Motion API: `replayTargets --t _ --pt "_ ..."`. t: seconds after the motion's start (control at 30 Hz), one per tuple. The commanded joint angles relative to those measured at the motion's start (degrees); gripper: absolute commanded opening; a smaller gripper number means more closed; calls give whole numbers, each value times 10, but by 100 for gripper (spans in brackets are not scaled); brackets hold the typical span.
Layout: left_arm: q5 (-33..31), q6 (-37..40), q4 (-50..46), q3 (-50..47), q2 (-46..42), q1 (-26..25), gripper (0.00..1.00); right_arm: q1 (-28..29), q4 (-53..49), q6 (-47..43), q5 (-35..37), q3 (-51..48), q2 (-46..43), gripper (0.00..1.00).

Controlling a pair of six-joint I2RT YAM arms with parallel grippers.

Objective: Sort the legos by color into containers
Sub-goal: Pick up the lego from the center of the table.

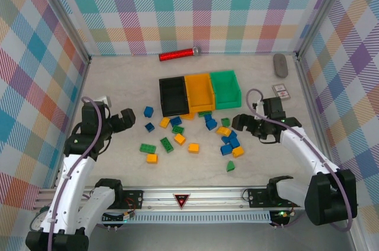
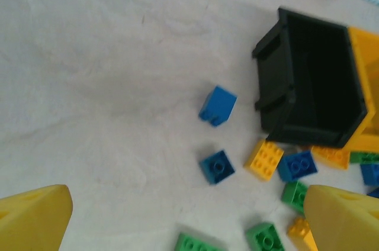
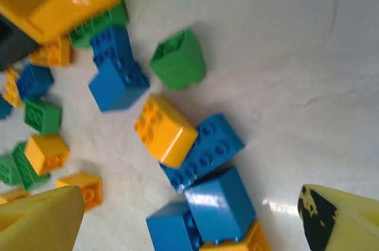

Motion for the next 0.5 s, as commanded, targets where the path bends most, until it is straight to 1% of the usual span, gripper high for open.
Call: replayTargets --t 0.0,0.07,0.23,0.3,0.4,0.47 --pt "2 -18 -40 -6 -8 6 100 37 -57 11 54 1 9 93" --pt "6 -24 -42 -9 -6 6 100 48 -72 6 70 7 19 91" --pt "5 -25 -43 -16 5 6 100 64 -88 2 82 11 50 88" --pt "4 -26 -44 -16 7 6 100 71 -94 1 84 15 65 85" --pt "8 -27 -40 -19 6 6 100 89 -109 3 96 27 85 83" --pt "10 -26 -40 -20 7 6 100 103 -120 5 111 37 97 78"
